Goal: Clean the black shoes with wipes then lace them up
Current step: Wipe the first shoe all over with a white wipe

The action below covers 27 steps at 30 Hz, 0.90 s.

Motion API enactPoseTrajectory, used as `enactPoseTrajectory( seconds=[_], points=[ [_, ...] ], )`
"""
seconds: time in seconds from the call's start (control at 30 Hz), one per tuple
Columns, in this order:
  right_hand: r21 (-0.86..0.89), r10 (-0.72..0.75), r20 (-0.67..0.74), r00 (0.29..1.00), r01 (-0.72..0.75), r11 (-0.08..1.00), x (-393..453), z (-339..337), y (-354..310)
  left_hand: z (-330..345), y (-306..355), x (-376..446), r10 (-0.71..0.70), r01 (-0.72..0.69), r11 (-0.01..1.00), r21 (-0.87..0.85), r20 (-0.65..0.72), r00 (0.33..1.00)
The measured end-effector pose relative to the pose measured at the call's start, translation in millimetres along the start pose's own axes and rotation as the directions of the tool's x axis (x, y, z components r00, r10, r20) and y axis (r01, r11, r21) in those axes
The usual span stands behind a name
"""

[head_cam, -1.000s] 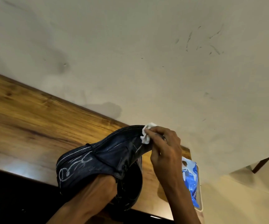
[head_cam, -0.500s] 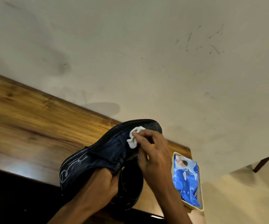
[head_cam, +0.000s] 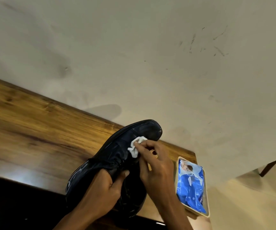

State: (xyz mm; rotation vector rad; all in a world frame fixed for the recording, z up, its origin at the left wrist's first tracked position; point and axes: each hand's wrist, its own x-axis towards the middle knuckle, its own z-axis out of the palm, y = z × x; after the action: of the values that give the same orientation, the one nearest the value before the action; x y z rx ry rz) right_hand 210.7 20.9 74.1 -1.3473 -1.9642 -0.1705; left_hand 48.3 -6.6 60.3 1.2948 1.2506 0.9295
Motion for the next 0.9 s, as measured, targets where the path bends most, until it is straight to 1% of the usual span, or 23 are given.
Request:
enactPoseTrajectory(
  seconds=[0.07,0.1,0.17,0.2,0.23,0.33,0.4,0.47,0.53,0.6,0.63,0.7,0.77,0.8,0.83,0.9],
  points=[
    [-0.088,0.038,-0.096,0.995,-0.047,0.995,10.5,-2.8,23.0,0.9,-3.4,0.9,-0.047,0.047,0.999,-0.023,-0.025,0.999],
    [-0.105,0.063,-0.152,0.986,-0.08,0.991,16.1,-6.1,32.6,1.4,-4.4,1.2,-0.066,0.065,0.997,-0.033,-0.025,0.998],
    [-0.091,0.108,-0.219,0.97,-0.13,0.987,20.3,-10.8,39.9,1.9,-5.5,3.0,-0.075,0.074,0.997,-0.033,-0.023,0.997],
    [-0.078,0.119,-0.217,0.969,-0.139,0.987,17.5,-10.0,35.9,2.1,-6.7,4.1,-0.066,0.065,0.998,-0.011,-0.014,0.998],
    [-0.066,0.118,-0.193,0.974,-0.133,0.989,12.4,-6.7,27.8,1.8,-7.6,5.0,-0.047,0.047,0.999,0.009,0.002,0.999],
    [-0.032,0.06,-0.048,0.997,-0.061,0.998,-5.9,6.1,-4.4,0.6,-10.0,6.7,-0.026,0.027,0.999,0.028,-0.005,1.0],
    [-0.019,0.007,0.003,1.0,-0.007,1.0,-2.4,5.7,-7.4,0.0,-9.5,5.4,-0.021,0.021,1.0,0.02,-0.006,1.0],
    [-0.064,0.003,-0.042,0.999,-0.006,0.998,8.5,0.2,5.2,0.4,-8.2,2.8,-0.003,0.003,0.999,0.047,0.001,1.0],
    [-0.114,0.051,-0.133,0.99,-0.066,0.991,20.3,-7.1,21.8,2.1,-6.4,0.7,0.013,-0.013,0.994,0.105,0.0,1.0],
    [-0.145,0.085,-0.166,0.983,-0.109,0.983,24.3,-7.1,25.9,4.3,-7.6,0.8,0.048,-0.048,0.986,0.16,0.004,0.999],
    [-0.165,0.077,-0.149,0.986,-0.101,0.981,23.1,-4.4,20.5,4.6,-9.5,1.4,0.063,-0.064,0.979,0.193,0.01,0.998],
    [-0.178,0.038,-0.058,0.998,-0.048,0.983,19.4,3.0,1.9,4.9,-13.5,2.4,0.116,-0.113,0.952,0.286,0.006,0.993],
    [-0.132,-0.016,0.054,0.998,0.023,0.991,17.4,7.2,-11.4,2.1,-18.6,3.8,0.183,-0.163,0.907,0.389,-0.016,0.983],
    [-0.102,-0.036,0.094,0.995,0.046,0.994,18.4,6.1,-12.9,0.6,-21.0,4.8,0.181,-0.16,0.896,0.414,-0.012,0.983],
    [-0.093,-0.051,0.109,0.993,0.061,0.994,20.8,4.1,-10.7,0.5,-23.5,6.1,0.169,-0.153,0.887,0.436,0.0,0.986],
    [-0.129,-0.011,0.061,0.998,0.019,0.992,24.8,-2.1,3.6,1.7,-27.0,7.6,0.134,-0.139,0.877,0.459,0.045,0.99]
  ],
)
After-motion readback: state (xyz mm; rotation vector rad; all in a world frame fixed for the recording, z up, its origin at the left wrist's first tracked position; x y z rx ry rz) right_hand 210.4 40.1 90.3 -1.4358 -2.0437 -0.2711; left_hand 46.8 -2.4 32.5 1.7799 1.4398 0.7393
